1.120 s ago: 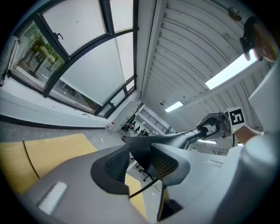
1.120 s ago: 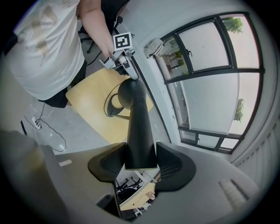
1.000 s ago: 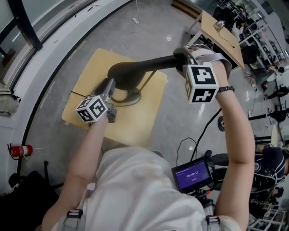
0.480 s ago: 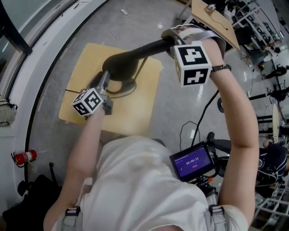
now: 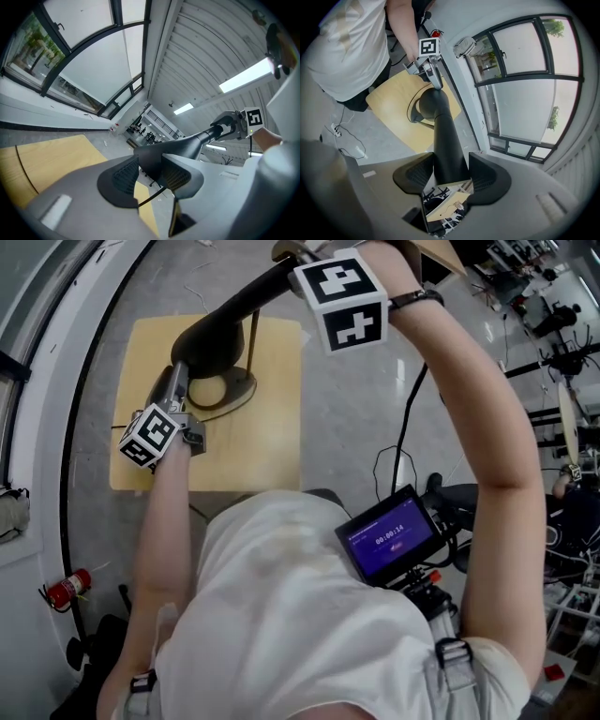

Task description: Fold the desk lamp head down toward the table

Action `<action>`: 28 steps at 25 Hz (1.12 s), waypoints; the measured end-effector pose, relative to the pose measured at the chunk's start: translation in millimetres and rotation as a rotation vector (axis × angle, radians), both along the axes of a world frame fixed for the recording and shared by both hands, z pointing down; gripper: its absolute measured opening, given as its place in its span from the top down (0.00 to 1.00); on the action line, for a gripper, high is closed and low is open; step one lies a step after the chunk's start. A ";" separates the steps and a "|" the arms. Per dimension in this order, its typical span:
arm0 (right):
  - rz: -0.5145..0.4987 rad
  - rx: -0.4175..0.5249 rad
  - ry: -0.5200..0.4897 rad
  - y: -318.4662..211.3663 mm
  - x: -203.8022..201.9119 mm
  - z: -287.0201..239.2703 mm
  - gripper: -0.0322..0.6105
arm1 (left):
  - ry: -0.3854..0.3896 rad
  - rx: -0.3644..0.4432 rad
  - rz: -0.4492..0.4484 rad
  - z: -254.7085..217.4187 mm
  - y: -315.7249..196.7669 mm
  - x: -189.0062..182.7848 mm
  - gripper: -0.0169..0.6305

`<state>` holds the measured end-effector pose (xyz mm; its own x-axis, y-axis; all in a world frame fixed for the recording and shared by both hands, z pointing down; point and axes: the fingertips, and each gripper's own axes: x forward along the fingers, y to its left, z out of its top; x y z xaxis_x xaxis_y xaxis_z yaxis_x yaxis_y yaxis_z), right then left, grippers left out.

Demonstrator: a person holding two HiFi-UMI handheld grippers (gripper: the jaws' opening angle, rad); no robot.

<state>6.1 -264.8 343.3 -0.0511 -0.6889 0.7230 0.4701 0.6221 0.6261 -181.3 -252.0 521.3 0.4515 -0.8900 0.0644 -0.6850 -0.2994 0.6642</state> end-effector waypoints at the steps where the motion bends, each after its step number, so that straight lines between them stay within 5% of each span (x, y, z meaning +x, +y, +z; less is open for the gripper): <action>1: 0.004 0.007 -0.025 -1.1 -0.2 -0.1 0.55 | -0.018 -0.001 0.006 -1.1 -0.1 -0.3 0.75; 10: 0.055 0.037 -0.203 -8.6 4.7 -11.7 0.47 | -0.112 0.008 0.059 -6.3 10.0 -5.8 0.75; 18: 0.063 0.100 -0.377 -3.5 5.6 -31.8 0.51 | -0.190 0.024 0.075 -6.6 31.3 -16.0 0.76; 25: 0.105 0.124 -0.753 13.6 24.9 -68.6 0.53 | -0.270 0.062 0.063 -19.3 69.8 -4.6 0.78; 28: 0.162 0.096 -0.984 18.5 49.2 -73.7 0.67 | -0.325 0.090 0.061 -27.6 84.5 7.3 0.80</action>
